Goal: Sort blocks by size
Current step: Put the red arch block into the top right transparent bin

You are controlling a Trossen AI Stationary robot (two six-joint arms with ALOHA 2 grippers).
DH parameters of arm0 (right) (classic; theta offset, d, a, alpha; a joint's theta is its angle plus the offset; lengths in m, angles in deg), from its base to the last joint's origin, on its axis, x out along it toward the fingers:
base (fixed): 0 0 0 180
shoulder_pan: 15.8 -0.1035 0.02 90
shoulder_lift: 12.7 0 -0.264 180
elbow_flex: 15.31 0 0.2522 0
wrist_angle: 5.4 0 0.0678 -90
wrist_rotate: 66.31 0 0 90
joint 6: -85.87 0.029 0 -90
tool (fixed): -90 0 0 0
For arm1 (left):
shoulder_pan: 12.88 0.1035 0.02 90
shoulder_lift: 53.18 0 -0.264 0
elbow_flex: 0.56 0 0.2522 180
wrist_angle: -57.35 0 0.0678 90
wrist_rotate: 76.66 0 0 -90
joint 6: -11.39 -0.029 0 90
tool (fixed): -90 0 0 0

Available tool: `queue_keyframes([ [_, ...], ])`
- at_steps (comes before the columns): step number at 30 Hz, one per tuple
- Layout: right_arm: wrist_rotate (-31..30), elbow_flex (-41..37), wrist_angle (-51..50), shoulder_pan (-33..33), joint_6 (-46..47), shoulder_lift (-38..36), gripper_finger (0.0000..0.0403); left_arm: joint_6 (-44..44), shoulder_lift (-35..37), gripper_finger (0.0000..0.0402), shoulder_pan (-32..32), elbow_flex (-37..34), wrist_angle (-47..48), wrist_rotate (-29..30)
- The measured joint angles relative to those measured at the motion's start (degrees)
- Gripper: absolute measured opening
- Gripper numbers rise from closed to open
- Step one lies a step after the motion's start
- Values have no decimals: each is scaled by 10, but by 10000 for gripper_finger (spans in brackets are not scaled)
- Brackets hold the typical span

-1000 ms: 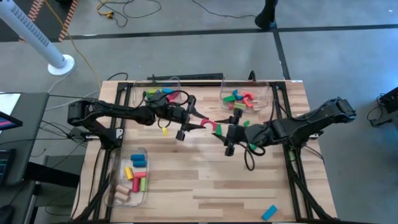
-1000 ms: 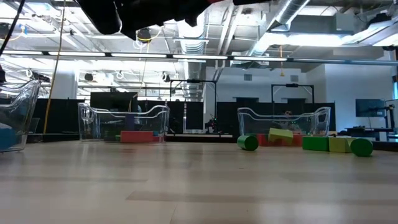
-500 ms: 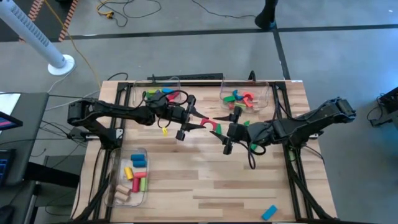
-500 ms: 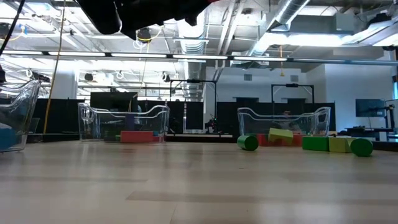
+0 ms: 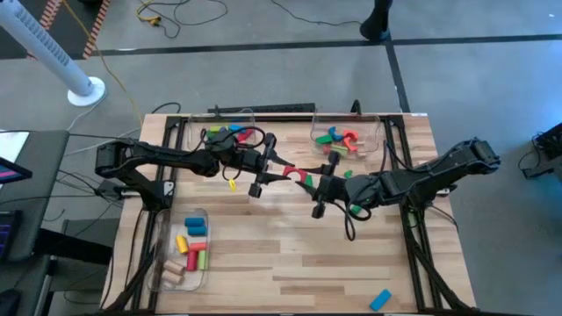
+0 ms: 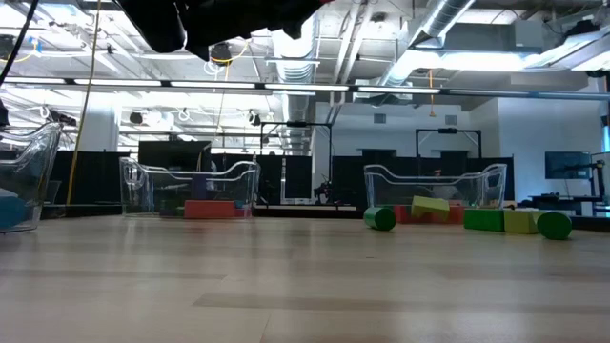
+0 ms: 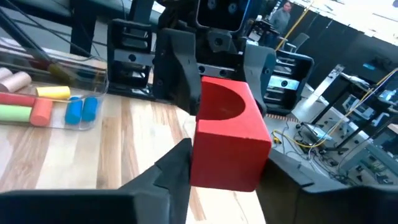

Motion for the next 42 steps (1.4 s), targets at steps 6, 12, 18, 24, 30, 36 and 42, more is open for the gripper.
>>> queue_keyframes([
  [6,-4,0,1,-2,1,0,160,-6,0,129,0,0,6,0],
  [12,-13,0,-1,-3,-3,0,167,12,0,151,0,0,9,0],
  [18,-19,0,-1,-3,0,0,163,36,0,178,0,0,3,0],
  [24,-34,0,-35,-3,20,-1,163,25,10,188,1,0,13,6],
  [30,-72,0,-80,-3,48,-2,163,-27,64,204,9,0,123,48],
  [36,-109,0,-166,15,110,-6,163,-64,134,212,8,0,308,63],
  [42,-111,0,-289,69,205,-18,163,-64,159,212,-9,0,486,63],
])
